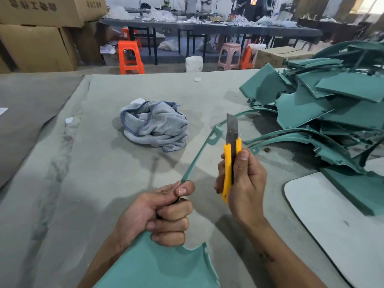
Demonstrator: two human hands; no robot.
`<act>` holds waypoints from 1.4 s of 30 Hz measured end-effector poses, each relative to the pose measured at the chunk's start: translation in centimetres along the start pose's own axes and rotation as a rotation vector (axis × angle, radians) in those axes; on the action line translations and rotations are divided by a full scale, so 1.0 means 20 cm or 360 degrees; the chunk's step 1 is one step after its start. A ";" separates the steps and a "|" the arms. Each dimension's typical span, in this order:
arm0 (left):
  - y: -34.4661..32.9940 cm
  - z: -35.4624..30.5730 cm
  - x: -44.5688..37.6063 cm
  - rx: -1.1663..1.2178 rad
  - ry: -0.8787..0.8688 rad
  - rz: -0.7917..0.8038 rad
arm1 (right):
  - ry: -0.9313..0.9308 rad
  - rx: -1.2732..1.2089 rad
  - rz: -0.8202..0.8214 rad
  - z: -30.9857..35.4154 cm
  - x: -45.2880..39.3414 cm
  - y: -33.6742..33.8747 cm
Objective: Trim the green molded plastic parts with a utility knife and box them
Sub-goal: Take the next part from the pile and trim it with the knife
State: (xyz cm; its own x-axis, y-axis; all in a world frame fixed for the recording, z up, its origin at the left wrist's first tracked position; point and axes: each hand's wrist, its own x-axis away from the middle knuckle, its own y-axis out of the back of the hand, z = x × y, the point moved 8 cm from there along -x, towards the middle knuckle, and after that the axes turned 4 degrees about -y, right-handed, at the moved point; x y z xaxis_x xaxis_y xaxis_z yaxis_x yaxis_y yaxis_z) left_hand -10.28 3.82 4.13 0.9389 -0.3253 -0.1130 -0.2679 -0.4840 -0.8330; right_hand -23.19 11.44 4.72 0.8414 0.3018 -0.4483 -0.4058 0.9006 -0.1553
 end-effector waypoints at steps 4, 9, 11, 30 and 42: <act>0.02 0.00 -0.01 0.0053 0.0026 -0.0036 | -0.0006 0.0033 0.0075 -0.01 0.00 -0.02; 0.04 -0.04 -0.01 0.0081 -0.0022 -0.0071 | -0.0332 0.0276 -0.0339 -0.08 -0.05 0.12; 0.06 -0.04 -0.01 0.0182 -0.0049 -0.0092 | -0.0311 0.0094 -0.0284 -0.05 -0.05 0.13; 0.29 -0.43 0.24 -0.0333 -0.1437 -0.1339 | -0.1172 -0.0339 0.0845 -0.11 0.11 -0.22; 0.31 -0.12 0.06 0.0035 -0.0858 -0.1399 | -0.0458 0.0008 -0.0266 -0.10 0.04 0.00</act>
State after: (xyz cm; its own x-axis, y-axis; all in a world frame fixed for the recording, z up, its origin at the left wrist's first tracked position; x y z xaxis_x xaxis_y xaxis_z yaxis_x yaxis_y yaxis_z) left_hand -11.39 -1.58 0.11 0.7749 0.5464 0.3178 0.5591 -0.3581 -0.7478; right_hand -23.25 11.07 2.70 0.9628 0.2253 -0.1495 -0.2527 0.9464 -0.2013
